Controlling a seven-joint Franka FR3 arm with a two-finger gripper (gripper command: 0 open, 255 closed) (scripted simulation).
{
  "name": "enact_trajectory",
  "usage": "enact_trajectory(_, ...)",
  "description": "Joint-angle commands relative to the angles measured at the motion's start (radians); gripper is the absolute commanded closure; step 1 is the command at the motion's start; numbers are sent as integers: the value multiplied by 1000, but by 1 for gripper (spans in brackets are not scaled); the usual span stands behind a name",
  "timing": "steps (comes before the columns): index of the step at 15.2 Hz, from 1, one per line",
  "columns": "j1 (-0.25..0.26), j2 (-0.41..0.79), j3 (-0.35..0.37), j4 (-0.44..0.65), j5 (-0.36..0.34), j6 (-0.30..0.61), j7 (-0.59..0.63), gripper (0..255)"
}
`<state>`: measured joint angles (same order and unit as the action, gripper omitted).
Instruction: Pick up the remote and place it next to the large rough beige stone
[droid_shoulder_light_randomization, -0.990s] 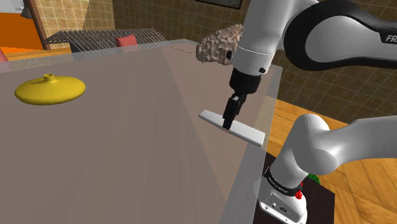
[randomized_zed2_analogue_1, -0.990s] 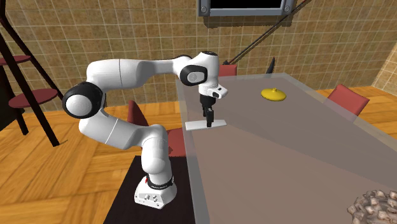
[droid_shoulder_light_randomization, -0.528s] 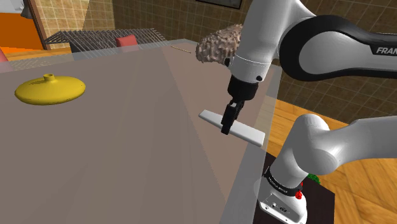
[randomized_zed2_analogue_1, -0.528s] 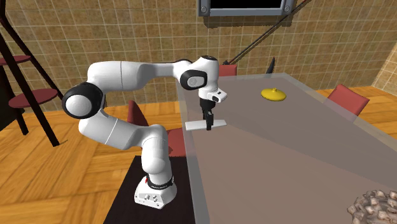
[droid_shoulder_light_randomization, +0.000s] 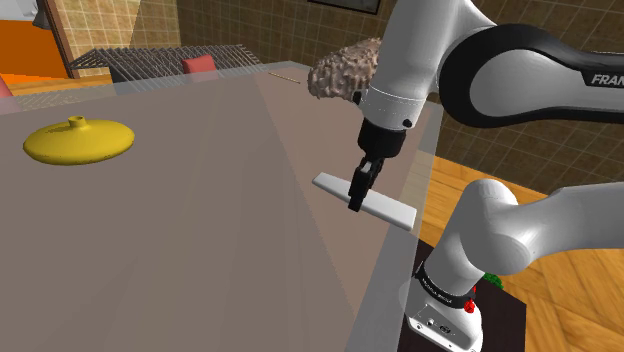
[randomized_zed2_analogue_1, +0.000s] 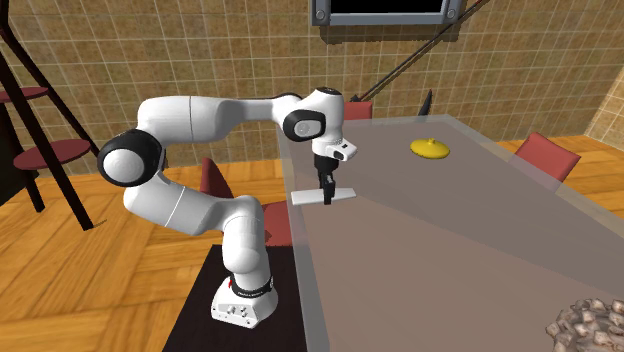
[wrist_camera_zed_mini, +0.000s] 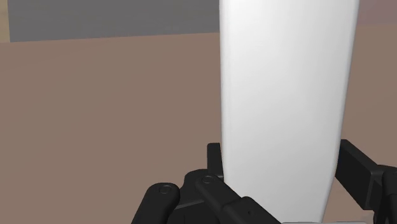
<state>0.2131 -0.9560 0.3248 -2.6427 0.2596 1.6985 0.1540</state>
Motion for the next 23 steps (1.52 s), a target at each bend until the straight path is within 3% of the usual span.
enact_trajectory(1, 0, 0, 0, 0, 0, 0, 0, 255)
enact_trajectory(6, 0, 0, 0, 0, 0, 0, 0, 255)
enact_trajectory(23, -24, 49, -46, 250, -47, -202, 9, 255)
